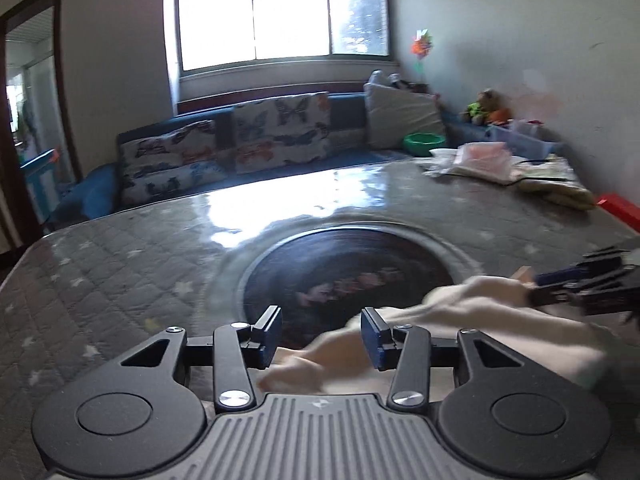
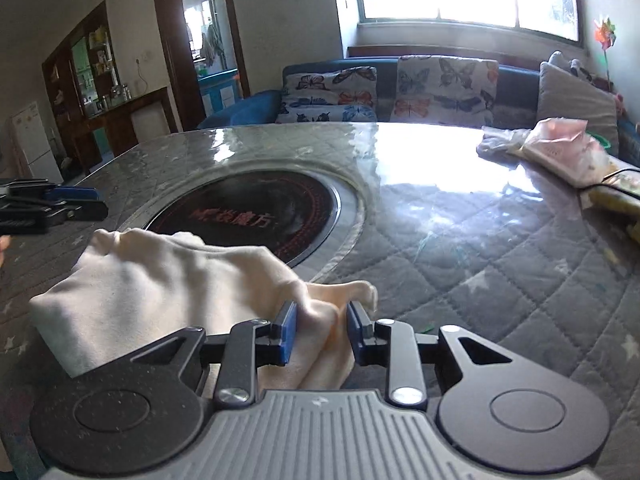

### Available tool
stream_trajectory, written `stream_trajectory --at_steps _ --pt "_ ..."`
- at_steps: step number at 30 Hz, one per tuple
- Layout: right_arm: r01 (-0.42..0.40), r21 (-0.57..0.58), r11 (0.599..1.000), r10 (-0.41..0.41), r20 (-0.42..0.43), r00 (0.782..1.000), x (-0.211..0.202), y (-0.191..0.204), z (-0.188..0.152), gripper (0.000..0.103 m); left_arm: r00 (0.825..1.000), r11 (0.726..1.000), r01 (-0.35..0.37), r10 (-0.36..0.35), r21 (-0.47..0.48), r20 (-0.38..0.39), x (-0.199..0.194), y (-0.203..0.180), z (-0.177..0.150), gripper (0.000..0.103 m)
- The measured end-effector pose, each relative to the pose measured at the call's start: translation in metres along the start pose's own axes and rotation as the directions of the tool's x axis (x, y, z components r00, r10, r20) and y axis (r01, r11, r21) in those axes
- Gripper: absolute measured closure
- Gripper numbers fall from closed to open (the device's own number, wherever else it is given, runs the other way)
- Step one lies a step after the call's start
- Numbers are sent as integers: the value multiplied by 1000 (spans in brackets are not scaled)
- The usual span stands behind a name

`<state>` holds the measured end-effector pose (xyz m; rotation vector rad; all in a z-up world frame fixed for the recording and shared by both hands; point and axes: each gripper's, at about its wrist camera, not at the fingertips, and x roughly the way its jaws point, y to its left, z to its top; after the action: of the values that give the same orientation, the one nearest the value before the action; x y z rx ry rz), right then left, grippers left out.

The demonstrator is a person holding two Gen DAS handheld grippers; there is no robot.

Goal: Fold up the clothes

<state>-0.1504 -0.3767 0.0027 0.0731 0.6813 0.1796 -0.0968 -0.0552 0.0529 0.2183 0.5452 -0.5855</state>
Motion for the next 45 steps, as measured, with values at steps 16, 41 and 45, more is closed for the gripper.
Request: stream_trajectory --at_steps 16,41,45 --pt "160 -82 984 -154 68 986 3 16 -1 89 995 999 27 -29 -31 -94 18 -7 -33 54" --pt "-2 -1 1000 2 34 999 29 47 21 82 992 994 -4 -9 -109 -127 69 -7 -6 53" --pt "-21 -42 999 23 56 998 5 52 14 74 996 992 1 -12 -123 -93 57 -8 -2 53"
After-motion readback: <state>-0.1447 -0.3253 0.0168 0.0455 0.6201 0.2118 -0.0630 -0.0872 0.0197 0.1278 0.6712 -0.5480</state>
